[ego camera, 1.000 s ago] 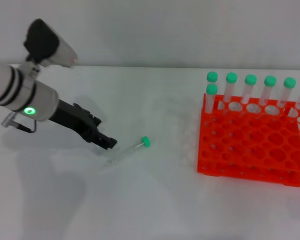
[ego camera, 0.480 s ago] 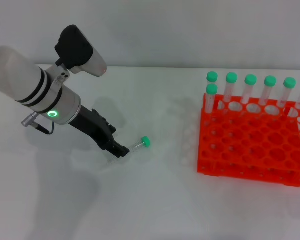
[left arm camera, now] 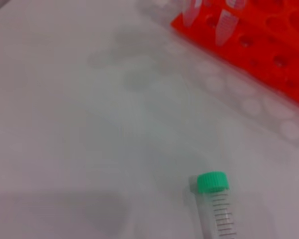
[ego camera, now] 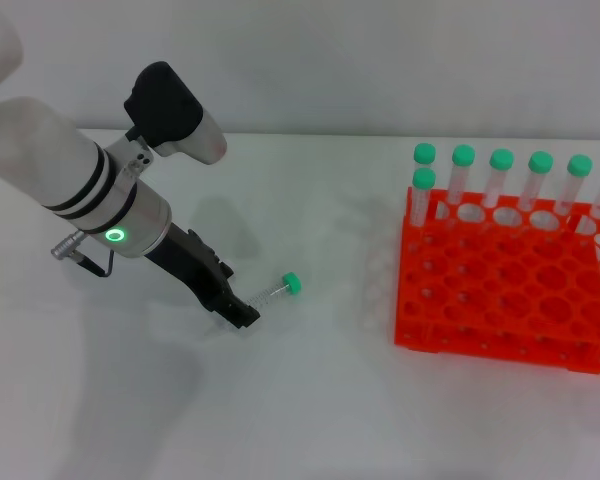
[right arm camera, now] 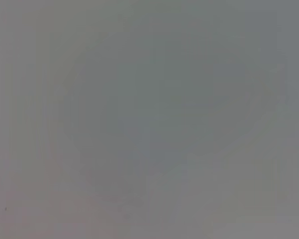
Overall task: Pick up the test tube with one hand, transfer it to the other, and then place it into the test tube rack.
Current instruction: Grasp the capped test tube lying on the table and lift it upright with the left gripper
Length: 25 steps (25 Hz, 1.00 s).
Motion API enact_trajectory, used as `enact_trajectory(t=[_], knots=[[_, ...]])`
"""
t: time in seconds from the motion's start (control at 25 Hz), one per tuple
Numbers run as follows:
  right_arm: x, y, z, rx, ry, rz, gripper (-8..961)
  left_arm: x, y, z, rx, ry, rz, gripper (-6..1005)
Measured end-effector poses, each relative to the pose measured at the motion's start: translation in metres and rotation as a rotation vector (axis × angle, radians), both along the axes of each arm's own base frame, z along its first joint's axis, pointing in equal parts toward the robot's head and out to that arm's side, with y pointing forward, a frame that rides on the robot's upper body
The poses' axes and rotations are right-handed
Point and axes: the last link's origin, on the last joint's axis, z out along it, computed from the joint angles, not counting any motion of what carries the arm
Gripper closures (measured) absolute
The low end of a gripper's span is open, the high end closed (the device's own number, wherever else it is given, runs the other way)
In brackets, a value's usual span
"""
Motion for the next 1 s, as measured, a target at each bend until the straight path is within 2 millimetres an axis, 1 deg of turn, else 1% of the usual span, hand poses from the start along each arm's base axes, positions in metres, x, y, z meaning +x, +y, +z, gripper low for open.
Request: enact_trajectory(t=[0.28, 0.52, 0.72, 1.0], knots=[[0.001, 0.001, 0.001, -0.001, -0.003, -0.004, 129, 0.0, 0.0, -0.009, -0.008, 0.051, 0.008, 182], [0.002, 0.002, 0.001, -0.006, -0.004, -0.012, 130, 0.004, 0.002, -0.01, -0.001, 0.057, 0.019, 184], [0.003, 0.003, 0.002, 0.0, -0.001, -0.021, 130, 0.008, 0.003, -0.009, -0.006, 0.067, 0.023, 209], [0.003, 0.003, 0.002, 0.001, 0.0, -0.022, 131, 0.009, 0.001, -0.014, -0.038, 0.126, 0.024, 418]])
